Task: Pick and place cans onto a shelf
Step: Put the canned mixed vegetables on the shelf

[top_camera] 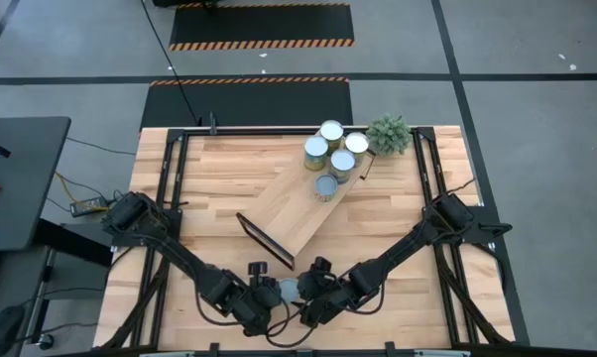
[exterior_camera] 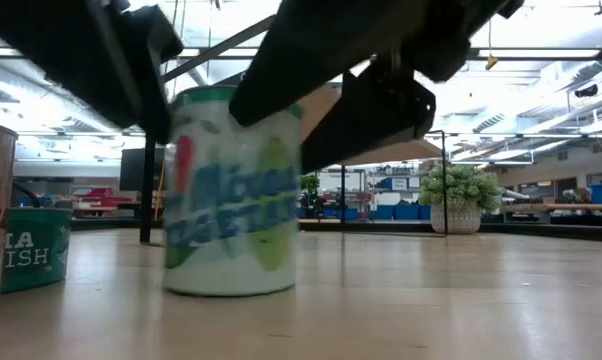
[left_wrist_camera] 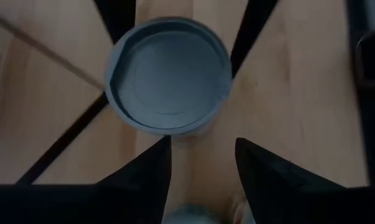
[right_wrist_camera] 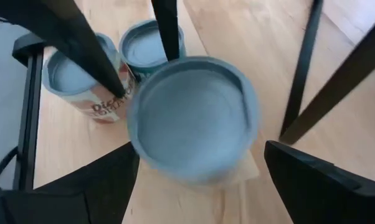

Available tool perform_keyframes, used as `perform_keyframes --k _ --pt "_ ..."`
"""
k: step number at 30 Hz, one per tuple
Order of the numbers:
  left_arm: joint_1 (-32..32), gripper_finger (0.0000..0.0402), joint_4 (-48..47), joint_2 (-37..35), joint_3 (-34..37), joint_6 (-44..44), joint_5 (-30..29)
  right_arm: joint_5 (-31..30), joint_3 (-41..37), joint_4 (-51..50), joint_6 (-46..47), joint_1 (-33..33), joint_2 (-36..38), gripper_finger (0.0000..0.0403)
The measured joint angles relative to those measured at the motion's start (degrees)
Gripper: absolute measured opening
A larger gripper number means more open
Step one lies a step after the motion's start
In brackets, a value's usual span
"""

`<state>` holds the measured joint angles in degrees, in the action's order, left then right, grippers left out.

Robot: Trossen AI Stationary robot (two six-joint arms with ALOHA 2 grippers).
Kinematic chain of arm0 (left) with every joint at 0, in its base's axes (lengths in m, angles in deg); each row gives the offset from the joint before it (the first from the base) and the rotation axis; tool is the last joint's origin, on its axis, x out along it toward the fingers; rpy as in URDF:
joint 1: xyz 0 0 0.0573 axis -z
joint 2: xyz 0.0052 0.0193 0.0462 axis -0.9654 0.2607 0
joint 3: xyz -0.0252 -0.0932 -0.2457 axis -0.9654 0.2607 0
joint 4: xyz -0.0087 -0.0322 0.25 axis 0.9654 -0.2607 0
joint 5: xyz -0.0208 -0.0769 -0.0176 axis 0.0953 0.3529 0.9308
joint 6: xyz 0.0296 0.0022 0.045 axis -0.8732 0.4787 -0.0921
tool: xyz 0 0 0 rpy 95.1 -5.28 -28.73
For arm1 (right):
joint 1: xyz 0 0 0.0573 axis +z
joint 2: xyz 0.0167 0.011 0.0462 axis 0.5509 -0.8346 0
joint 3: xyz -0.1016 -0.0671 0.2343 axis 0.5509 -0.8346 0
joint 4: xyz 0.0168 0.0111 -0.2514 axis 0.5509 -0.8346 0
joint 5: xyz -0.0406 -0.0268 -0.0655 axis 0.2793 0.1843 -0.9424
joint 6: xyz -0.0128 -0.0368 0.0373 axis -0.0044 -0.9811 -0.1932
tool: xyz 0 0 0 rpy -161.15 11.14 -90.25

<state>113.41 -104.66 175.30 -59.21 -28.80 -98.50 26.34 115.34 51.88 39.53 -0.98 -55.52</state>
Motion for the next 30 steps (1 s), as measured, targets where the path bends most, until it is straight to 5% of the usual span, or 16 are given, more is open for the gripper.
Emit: perform_keyframes --k 13,24,30 --pt "-1.2 0.0182 7.0 0.0 0.0 -3.4 0.0 1.2 -1.5 5.4 -3.8 -0.3 0.0 0.0387" --pt "-1.3 0.0182 7.0 0.0 0.0 -3.4 0.3 1.4 -1.5 6.0 -4.9 -0.7 0.0 0.0298" --pt "-1.3 0.0182 5.8 0.0 0.0 -3.0 0.4 1.5 -1.5 6.0 -4.9 -0.7 0.0 0.0292"
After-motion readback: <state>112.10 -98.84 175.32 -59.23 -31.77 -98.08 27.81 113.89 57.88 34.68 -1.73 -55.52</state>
